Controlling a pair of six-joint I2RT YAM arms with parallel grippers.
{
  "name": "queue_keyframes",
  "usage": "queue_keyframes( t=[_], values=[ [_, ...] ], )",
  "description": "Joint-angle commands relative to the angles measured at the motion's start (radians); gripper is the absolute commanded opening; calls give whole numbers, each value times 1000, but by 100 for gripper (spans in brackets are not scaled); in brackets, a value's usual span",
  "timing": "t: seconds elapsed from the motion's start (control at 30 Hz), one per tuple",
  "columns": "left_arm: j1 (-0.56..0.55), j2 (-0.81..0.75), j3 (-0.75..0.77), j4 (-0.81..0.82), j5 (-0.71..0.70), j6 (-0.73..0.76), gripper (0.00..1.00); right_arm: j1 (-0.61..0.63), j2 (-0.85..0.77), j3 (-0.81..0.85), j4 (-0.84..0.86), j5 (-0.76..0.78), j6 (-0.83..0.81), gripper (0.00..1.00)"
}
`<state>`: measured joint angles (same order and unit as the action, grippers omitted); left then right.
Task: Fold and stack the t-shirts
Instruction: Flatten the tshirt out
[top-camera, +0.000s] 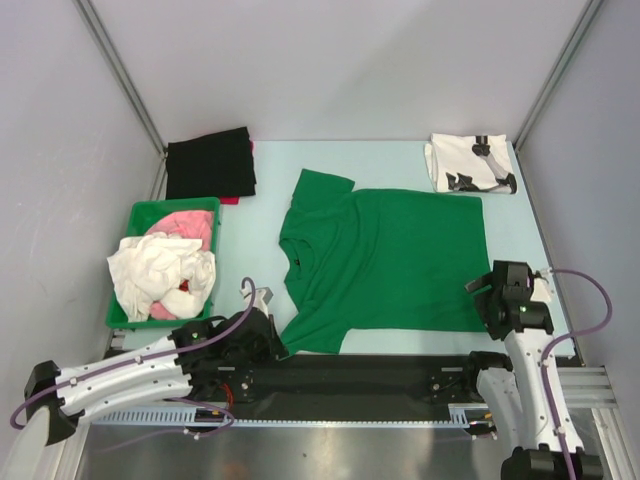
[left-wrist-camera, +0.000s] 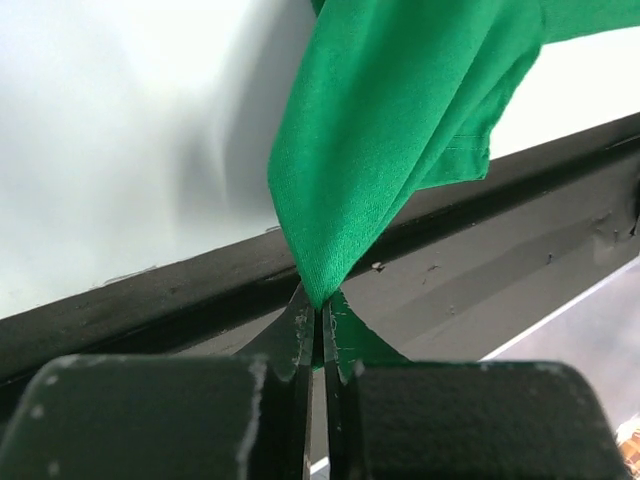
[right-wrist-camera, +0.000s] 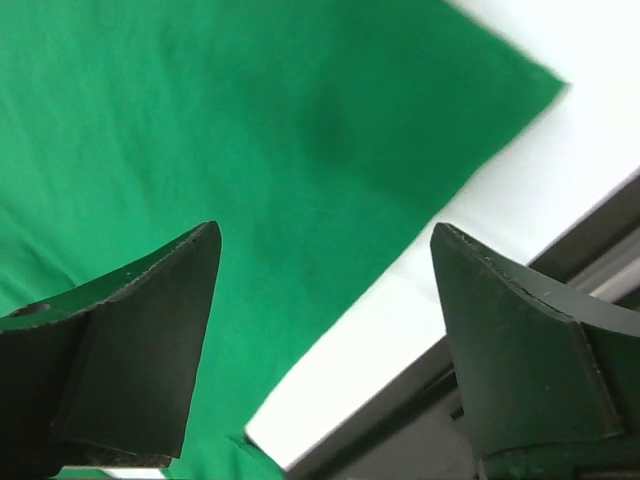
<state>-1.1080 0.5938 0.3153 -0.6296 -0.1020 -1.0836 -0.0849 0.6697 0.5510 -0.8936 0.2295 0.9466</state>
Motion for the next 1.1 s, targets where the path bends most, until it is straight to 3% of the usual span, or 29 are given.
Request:
queue_keyframes(
  t=[0.0,0.3,0.6,0.73,1.07],
  values=[
    [4,0,-7,40,10,-16,4,-15,-25,-23,-64,145,147,91],
    [4,66,-5,122,48,2,3,-88,189,46,-163,292,254,99],
    [4,139,54,123,71,30,1,-278,306,20,-78,237,167,100],
    [4,147,61,120,76,27,0,-346,282,-34,60,192,84,77],
    [4,173,59,120,68,17,0,-351,323,-115,255,117,7,67]
  ],
)
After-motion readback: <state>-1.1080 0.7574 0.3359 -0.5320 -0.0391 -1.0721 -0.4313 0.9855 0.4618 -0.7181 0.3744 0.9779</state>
